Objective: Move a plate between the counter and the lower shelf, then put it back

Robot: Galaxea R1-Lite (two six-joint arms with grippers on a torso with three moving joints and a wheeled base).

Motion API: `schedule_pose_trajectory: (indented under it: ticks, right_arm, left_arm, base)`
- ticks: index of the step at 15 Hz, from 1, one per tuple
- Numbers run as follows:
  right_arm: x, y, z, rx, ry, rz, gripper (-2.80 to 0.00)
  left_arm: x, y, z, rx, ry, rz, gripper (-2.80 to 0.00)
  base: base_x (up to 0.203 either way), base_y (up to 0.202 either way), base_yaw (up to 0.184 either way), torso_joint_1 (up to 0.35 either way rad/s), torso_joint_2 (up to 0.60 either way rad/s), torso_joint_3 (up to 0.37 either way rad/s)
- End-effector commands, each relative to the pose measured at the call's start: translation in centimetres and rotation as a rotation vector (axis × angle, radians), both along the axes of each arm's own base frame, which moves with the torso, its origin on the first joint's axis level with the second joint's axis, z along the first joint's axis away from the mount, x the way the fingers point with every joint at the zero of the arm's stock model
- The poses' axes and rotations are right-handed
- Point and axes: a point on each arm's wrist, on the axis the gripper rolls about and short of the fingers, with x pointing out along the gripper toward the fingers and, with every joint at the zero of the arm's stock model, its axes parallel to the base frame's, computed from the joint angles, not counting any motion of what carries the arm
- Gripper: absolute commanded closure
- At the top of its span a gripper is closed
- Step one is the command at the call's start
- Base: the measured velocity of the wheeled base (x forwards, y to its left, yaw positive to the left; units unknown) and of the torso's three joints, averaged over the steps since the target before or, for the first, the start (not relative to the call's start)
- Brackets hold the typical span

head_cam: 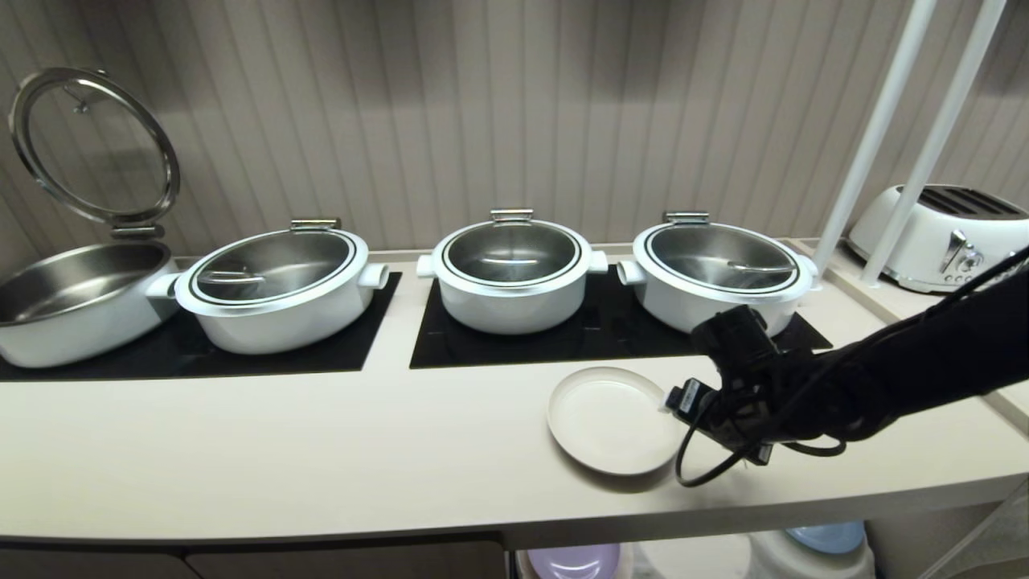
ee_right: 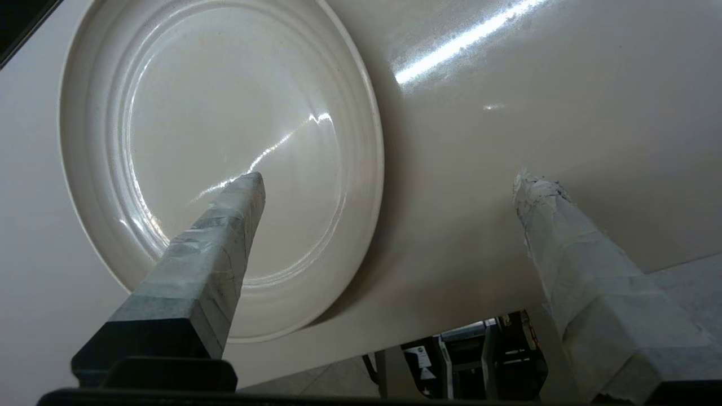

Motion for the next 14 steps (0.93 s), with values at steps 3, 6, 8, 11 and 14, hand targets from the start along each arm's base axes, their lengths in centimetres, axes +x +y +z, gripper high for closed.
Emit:
schedule_pose_trajectory:
  ticks: [3, 6, 8, 11, 14]
  right_arm:
    - [-2.0, -0.8, 2.8, 0.016, -0.061, 0.015, -2.80]
    - [-3.8, -1.6, 4.3, 0.009, -0.097, 0.043, -2.80]
    - [-5.2, -2.2, 5.4, 0.004, -0.127, 0.060, -2.80]
    - [-8.0, -3.5, 7.3, -0.019, -0.194, 0.110, 0.00]
    - [-10.3, -4.6, 8.5, -0.039, -0.248, 0.148, 0.00]
  left_arm:
    - [0.0, 0.0, 0.0, -0.001, 0.001, 0.000, 0.00]
    - [0.0, 0.0, 0.0, -0.001, 0.001, 0.000, 0.00]
    - [0.0, 0.0, 0.0, -0.001, 0.001, 0.000, 0.00]
    - [0.0, 0.0, 0.0, -0.001, 0.001, 0.000, 0.00]
    - [0.0, 0.0, 0.0, -0.001, 0.001, 0.000, 0.00]
  base:
    - [0.000, 0.000, 0.000, 0.000, 0.00, 0.000]
    - [0.000, 0.000, 0.000, 0.000, 0.00, 0.000]
    - [0.000, 0.000, 0.000, 0.000, 0.00, 0.000]
    - [0.000, 0.000, 0.000, 0.000, 0.00, 0.000]
    - [0.000, 0.000, 0.000, 0.000, 0.00, 0.000]
